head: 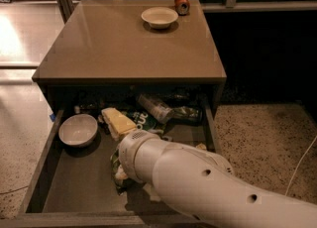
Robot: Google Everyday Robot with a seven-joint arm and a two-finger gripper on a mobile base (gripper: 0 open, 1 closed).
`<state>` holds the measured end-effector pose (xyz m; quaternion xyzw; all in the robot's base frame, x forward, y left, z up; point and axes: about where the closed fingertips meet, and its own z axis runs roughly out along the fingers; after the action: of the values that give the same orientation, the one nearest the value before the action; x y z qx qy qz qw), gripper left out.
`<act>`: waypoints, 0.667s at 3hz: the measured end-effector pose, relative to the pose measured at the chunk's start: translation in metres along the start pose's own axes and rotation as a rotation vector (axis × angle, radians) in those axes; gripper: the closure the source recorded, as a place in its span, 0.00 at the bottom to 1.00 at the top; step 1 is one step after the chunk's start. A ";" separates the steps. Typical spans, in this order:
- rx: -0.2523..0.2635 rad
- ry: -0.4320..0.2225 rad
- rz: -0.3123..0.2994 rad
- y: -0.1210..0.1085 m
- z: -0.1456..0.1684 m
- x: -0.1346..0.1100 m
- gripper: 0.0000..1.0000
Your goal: Pick green jalapeno chip bag from top drawer and place on counter
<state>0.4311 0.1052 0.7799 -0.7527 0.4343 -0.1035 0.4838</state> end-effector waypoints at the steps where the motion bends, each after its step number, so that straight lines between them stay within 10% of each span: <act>1: 0.017 -0.010 -0.014 -0.001 0.002 -0.005 0.13; 2: 0.017 -0.010 -0.015 -0.001 0.002 -0.006 0.00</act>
Offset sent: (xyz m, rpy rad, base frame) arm -0.0012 0.0050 0.0014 0.0066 -0.0180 0.0095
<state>0.4294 0.1110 0.7814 -0.7522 0.4253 -0.1069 0.4918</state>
